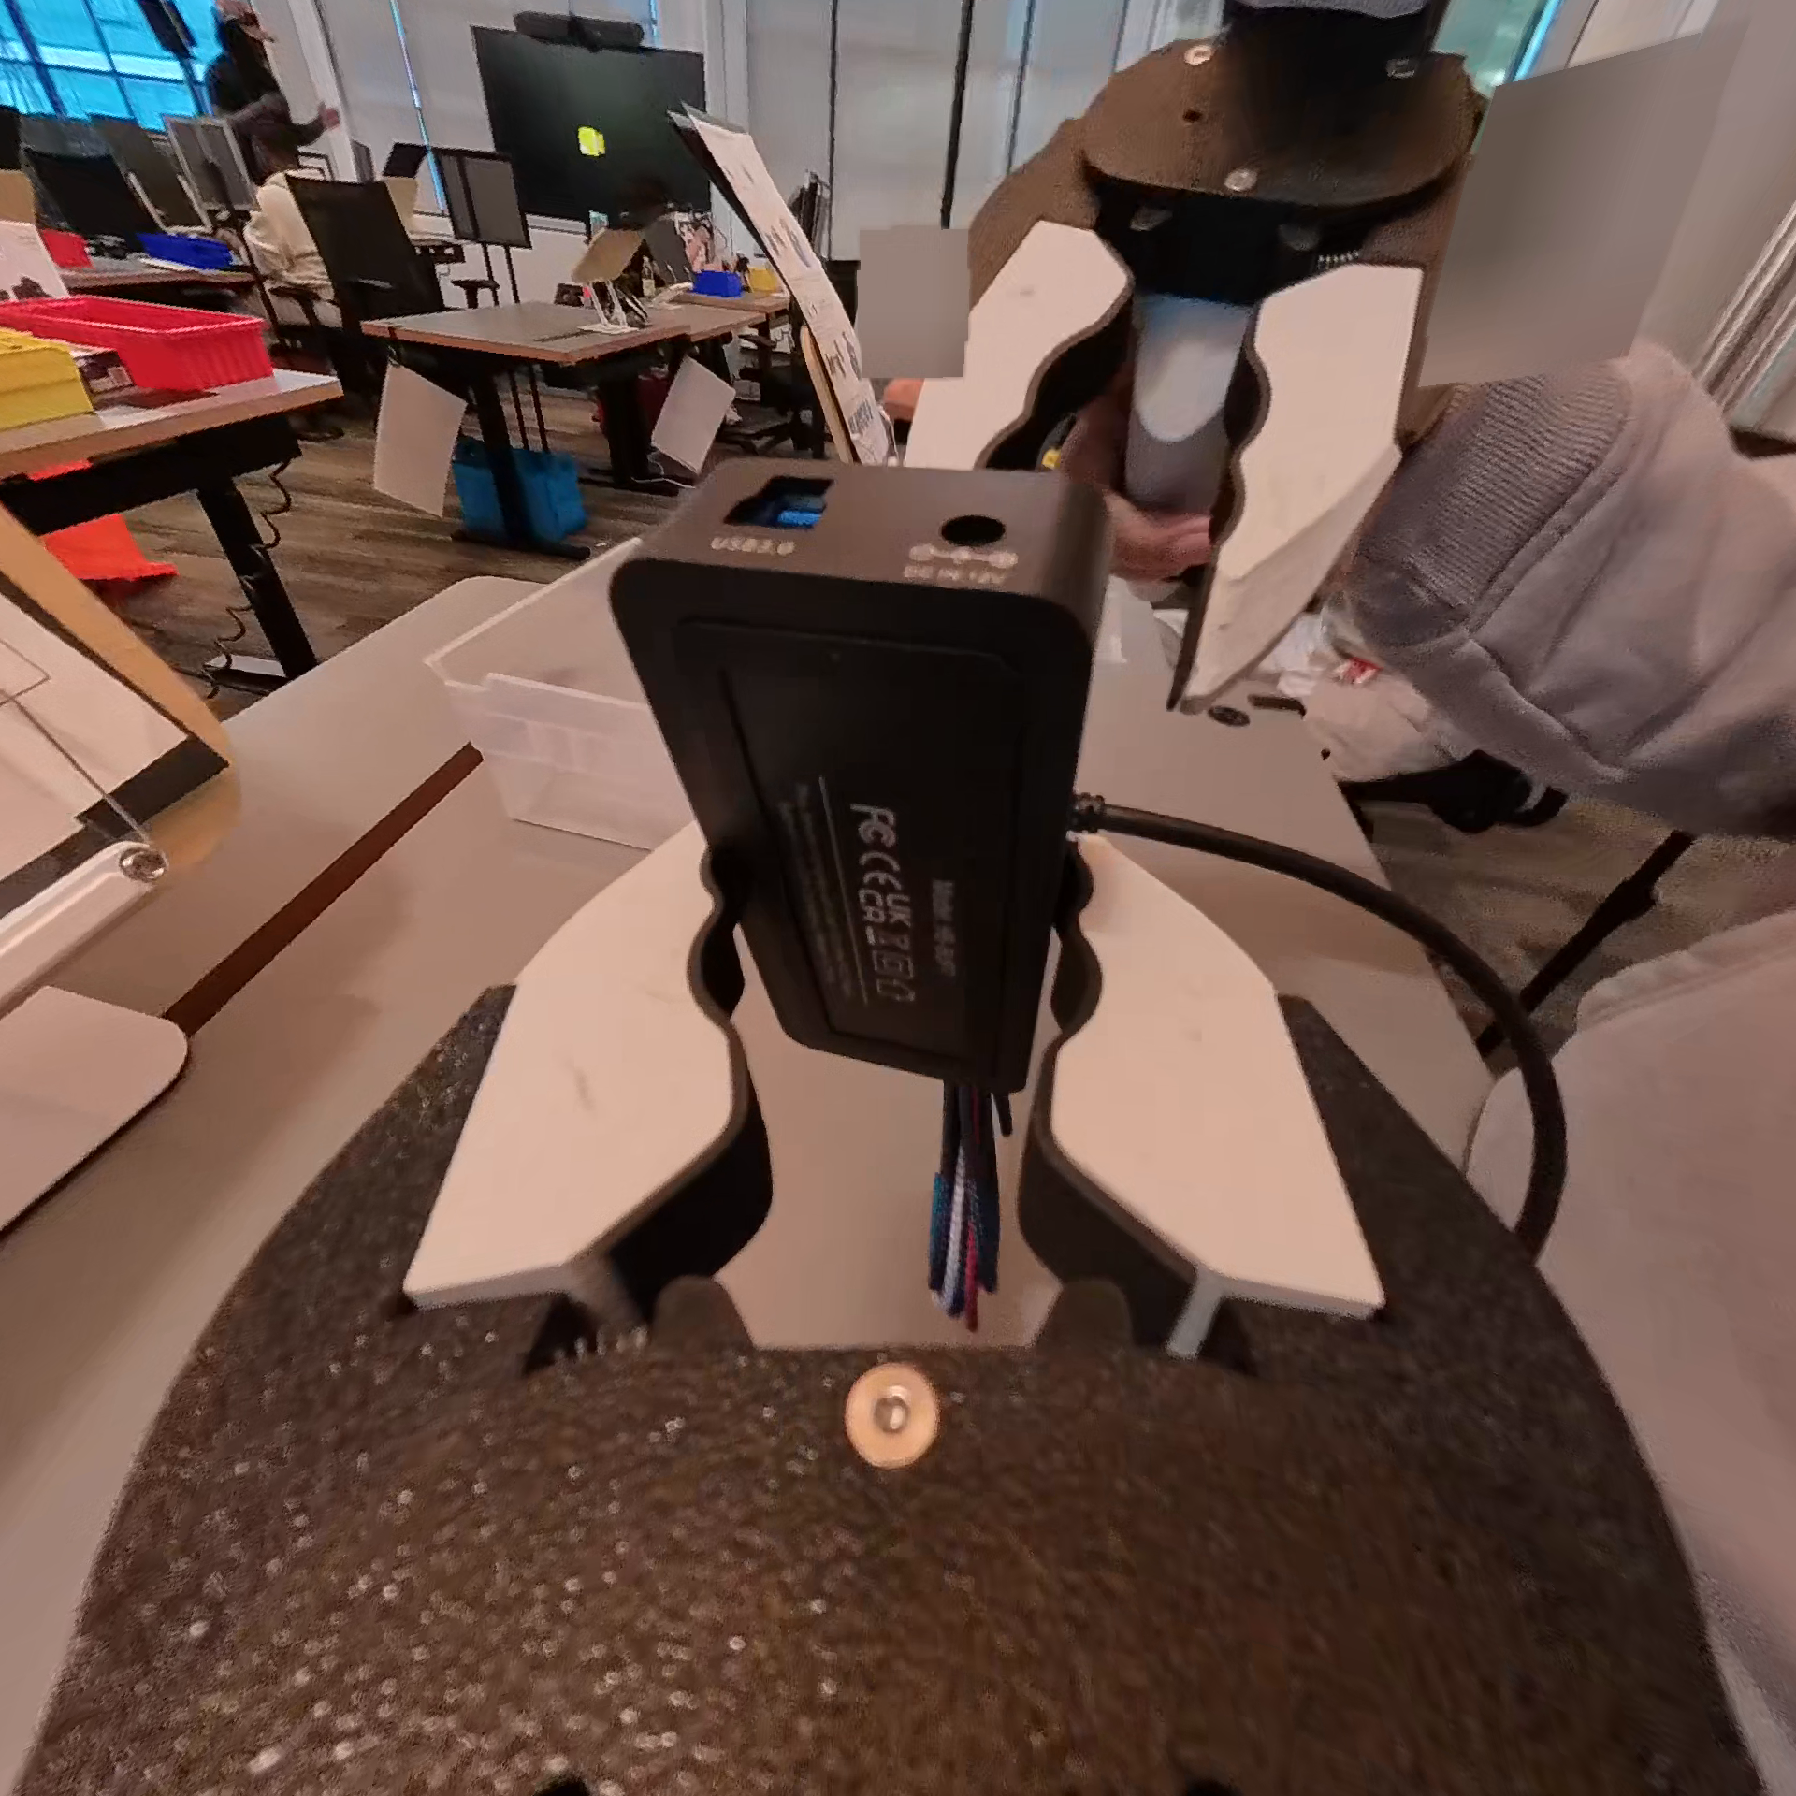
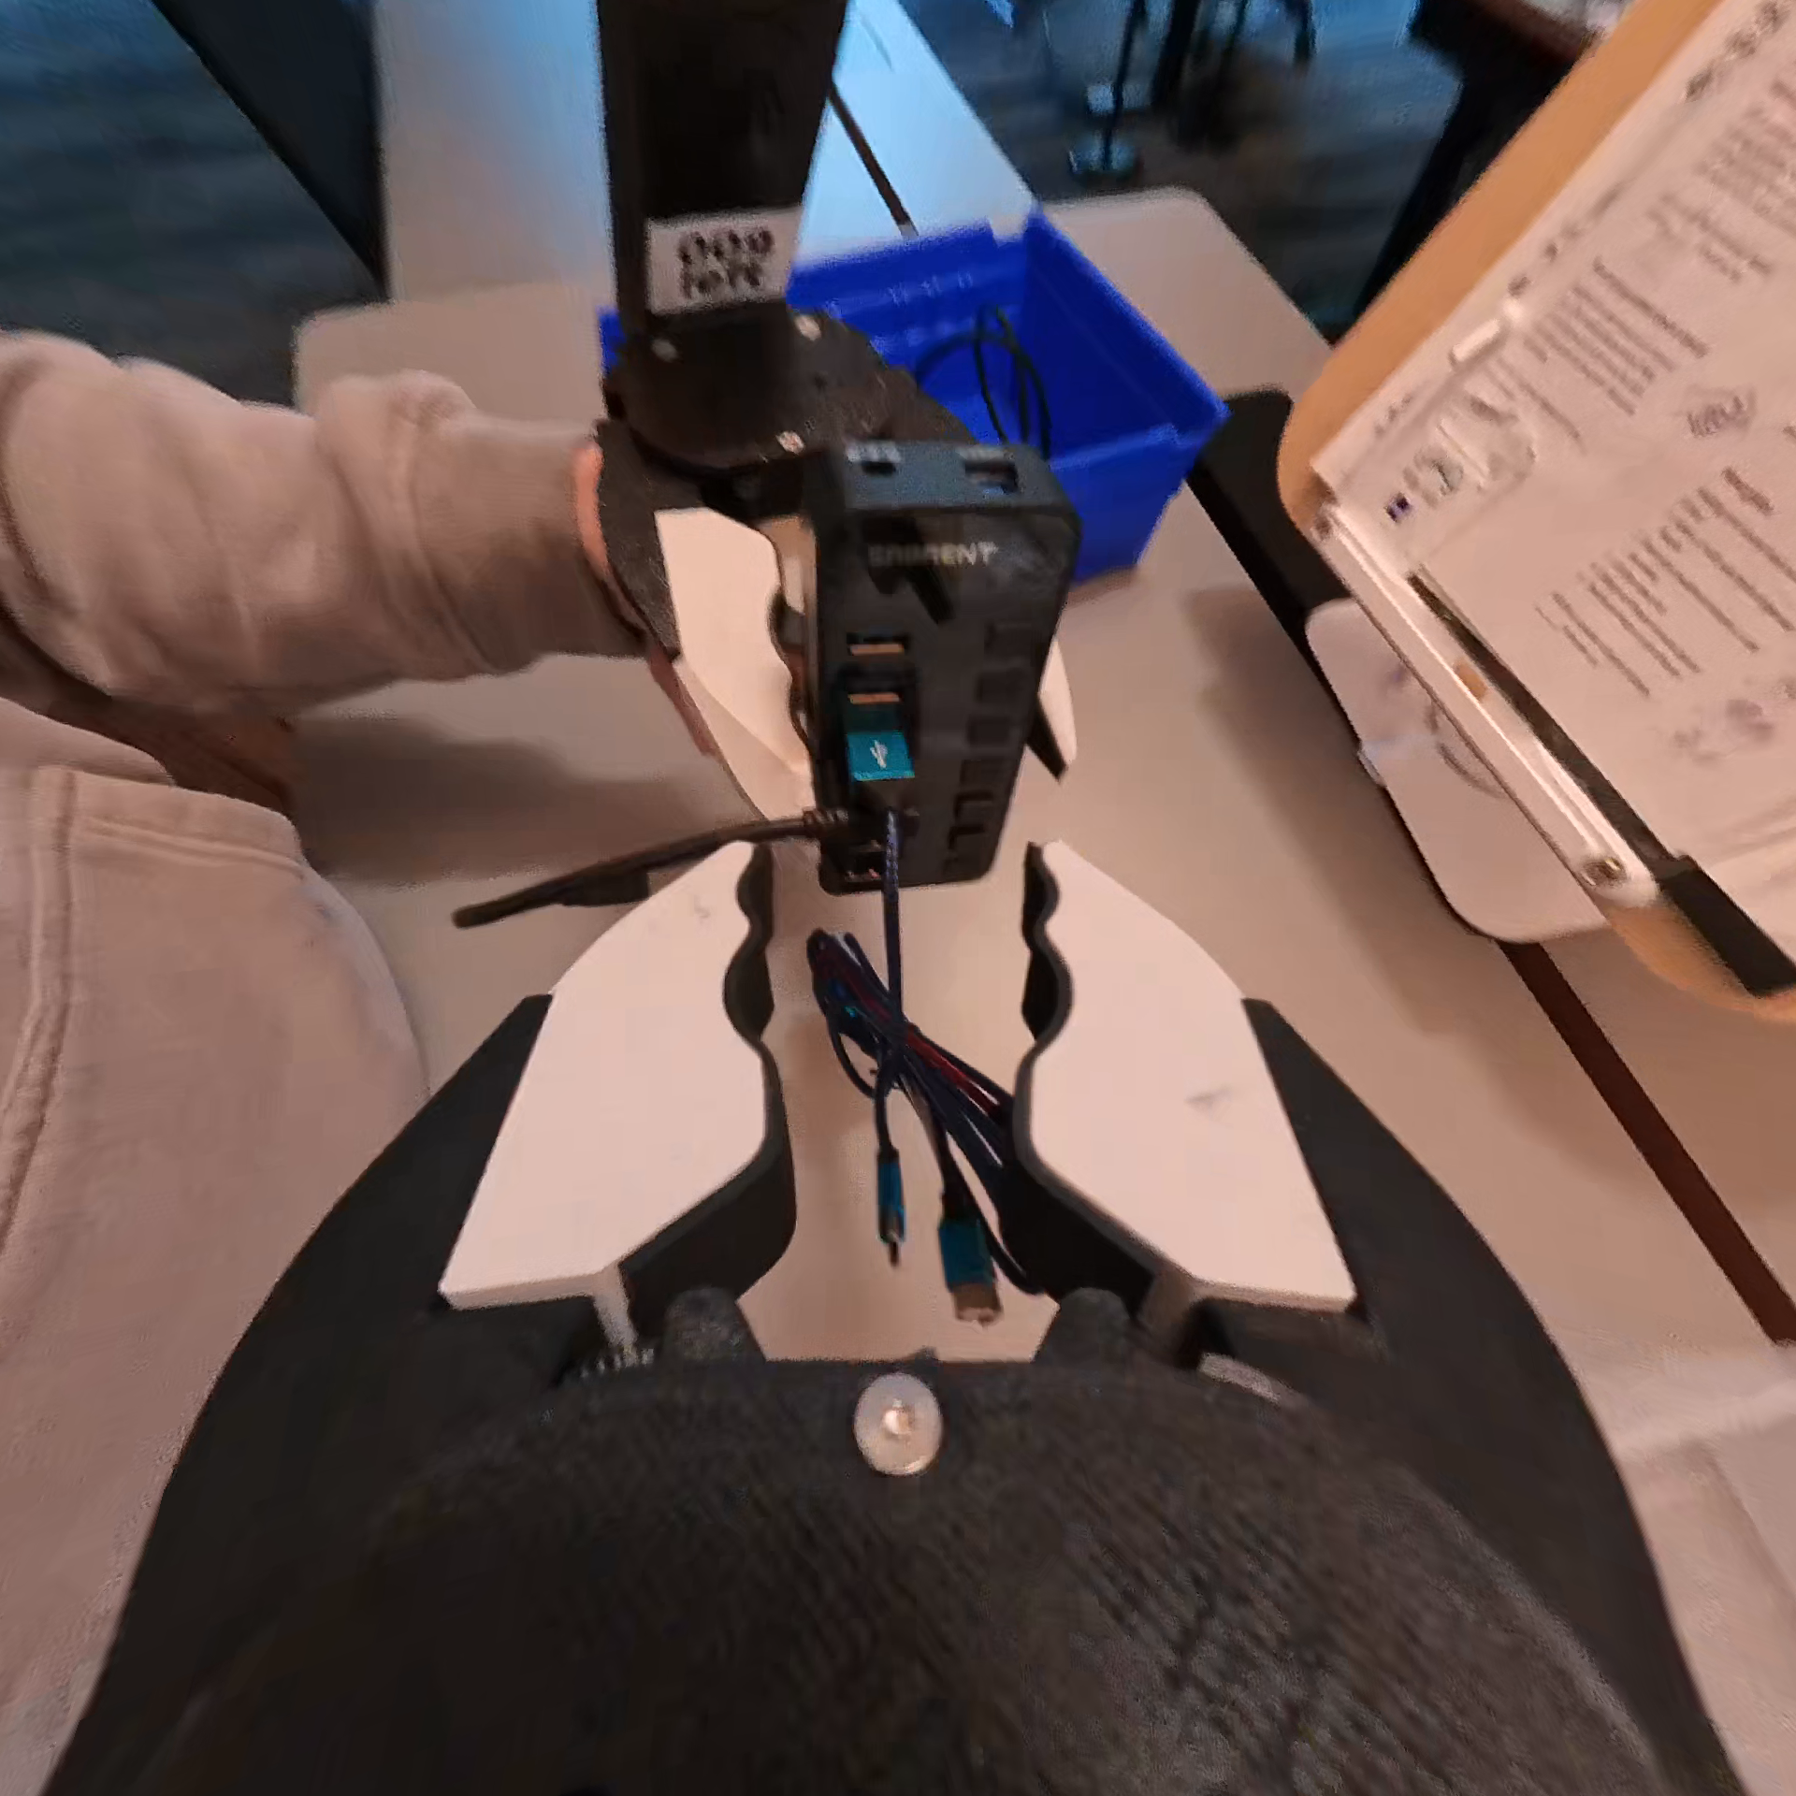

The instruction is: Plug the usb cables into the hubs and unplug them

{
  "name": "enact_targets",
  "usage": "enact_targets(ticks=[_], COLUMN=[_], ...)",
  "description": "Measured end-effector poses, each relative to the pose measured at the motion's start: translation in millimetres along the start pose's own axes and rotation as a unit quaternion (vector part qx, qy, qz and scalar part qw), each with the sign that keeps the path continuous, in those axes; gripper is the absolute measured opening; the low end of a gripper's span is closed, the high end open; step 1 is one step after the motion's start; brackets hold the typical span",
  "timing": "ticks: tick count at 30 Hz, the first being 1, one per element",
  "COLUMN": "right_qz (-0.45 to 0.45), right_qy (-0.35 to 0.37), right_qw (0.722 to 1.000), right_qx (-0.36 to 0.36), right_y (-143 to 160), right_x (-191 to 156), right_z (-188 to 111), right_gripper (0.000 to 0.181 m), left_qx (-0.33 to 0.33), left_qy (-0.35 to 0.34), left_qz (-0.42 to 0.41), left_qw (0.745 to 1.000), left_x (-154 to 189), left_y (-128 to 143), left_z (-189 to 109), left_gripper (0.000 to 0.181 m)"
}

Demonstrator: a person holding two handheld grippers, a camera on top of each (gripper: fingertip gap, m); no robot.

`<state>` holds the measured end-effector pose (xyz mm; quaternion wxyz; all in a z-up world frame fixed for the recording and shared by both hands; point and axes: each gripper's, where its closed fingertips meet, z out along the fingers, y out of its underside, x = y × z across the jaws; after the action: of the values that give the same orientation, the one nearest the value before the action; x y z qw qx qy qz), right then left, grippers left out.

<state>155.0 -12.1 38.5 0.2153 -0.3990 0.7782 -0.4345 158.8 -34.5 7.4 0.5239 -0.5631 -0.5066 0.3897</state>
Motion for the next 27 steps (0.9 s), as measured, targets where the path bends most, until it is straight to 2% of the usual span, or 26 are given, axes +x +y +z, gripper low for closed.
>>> enact_targets(ticks=[1, 5, 10, 13, 15, 17, 22, 27], right_qz=[0.006, 0.024, 0.032, 0.036, 0.048, 0.062, 0.053, 0.057], right_qy=[-0.004, -0.001, 0.012, -0.003, -0.002, 0.006, -0.013, -0.018], right_qw=[1.0, 0.997, 0.996, 0.995, 0.993, 0.991, 0.991, 0.991], right_qx=[0.022, 0.069, 0.087, 0.096, 0.109, 0.117, 0.12, 0.122], right_y=[-1, 0, 9, 14, 14, 14, 13, 13], right_x=[-3, -4, -5, -10, -9, -7, -18, -22], right_z=[1, 1, 1, 5, 5, 4, 4, 5], right_gripper=[0.044, 0.029, 0.025, 0.006, 0.005, 0.021, 0.006, 0.005], left_qx=[-0.006, -0.024, -0.027, -0.023, -0.024, -0.018, -0.02, -0.018], left_qy=[0.002, -0.002, -0.002, 0.001, 0.003, 0.005, 0.012, 0.013], left_qz=[0.012, 0.03, 0.031, 0.025, 0.02, 0.02, 0.039, 0.045], left_qw=[1.0, 0.999, 0.999, 0.999, 1.0, 1.0, 0.999, 0.999], left_x=[2, 7, 11, 12, 12, 13, 19, 23], left_y=[2, 8, 10, 11, 12, 11, 6, 7], left_z=[1, 5, 8, 10, 10, 10, 9, 8], left_gripper=[0.061, 0.062, 0.062, 0.062, 0.061, 0.061, 0.062, 0.062])
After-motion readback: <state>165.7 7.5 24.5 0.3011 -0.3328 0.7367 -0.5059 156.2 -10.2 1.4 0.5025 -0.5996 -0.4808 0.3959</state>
